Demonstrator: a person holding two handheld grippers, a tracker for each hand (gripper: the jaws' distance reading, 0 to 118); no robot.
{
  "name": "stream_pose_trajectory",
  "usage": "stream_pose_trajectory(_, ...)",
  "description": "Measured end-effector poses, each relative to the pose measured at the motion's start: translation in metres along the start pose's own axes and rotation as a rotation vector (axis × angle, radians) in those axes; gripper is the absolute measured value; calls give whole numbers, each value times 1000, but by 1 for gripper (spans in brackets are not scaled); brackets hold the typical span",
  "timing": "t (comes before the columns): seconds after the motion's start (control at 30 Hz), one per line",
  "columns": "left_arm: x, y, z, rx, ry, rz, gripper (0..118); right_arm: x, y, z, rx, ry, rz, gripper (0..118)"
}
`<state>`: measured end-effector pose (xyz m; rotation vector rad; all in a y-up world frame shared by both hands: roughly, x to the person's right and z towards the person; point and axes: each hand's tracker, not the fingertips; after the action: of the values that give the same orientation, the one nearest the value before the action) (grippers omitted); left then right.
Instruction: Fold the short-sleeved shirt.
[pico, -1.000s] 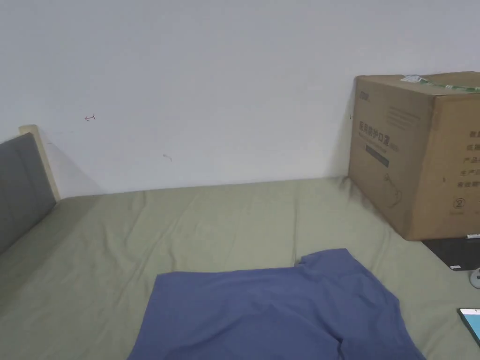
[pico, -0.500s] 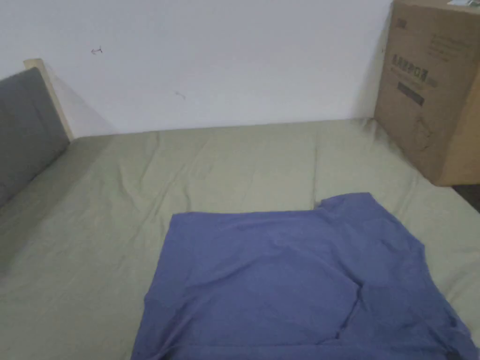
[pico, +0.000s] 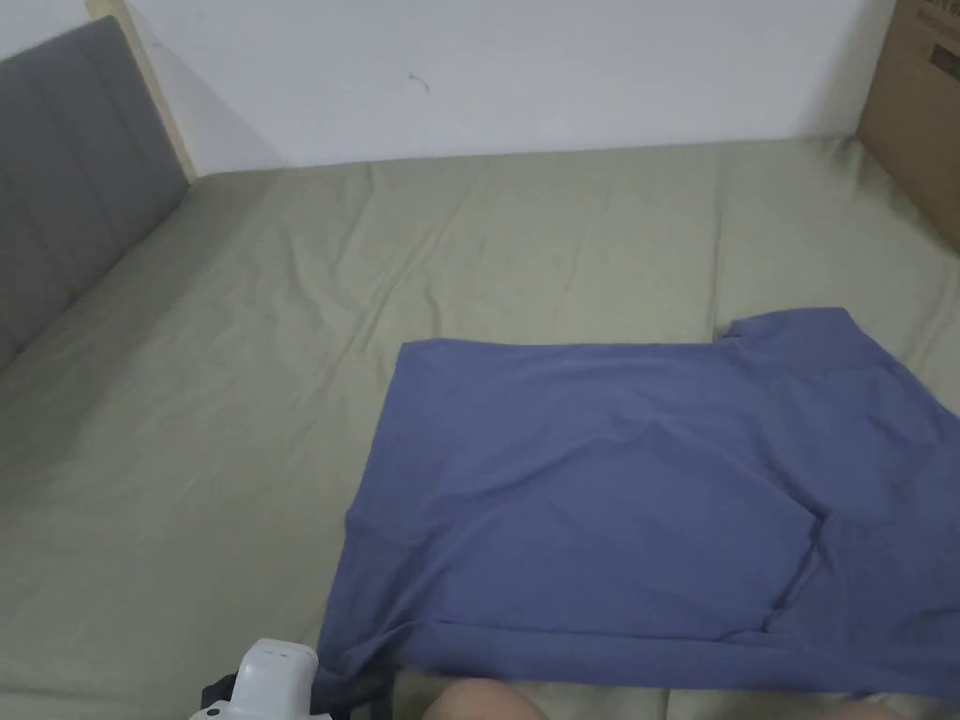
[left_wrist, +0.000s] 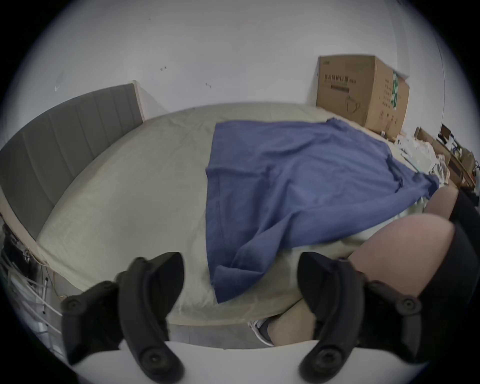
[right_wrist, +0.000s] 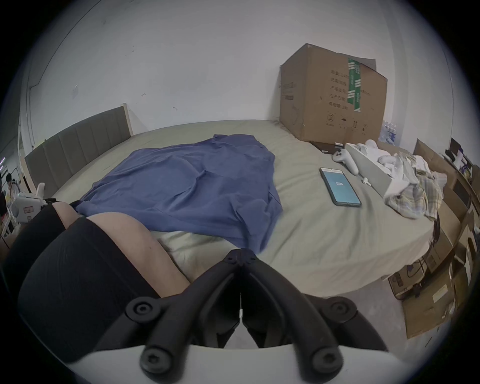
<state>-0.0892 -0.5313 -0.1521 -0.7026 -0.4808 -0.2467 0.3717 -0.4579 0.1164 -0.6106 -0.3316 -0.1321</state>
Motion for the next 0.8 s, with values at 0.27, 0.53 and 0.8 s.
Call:
stream_pose_trajectory(0.27,-3,0,12,64,-37,53,6,-9,2,-17,-11,23,10,0)
stream_pose_trajectory(0.53,-12,13,12,83,-55,123,6,22,-2,-57,-13,-17,107,66)
stream_pose_trajectory(0.8,-3,19,9,60,-52,110,6,59,-14,-100,-147,23,68,20)
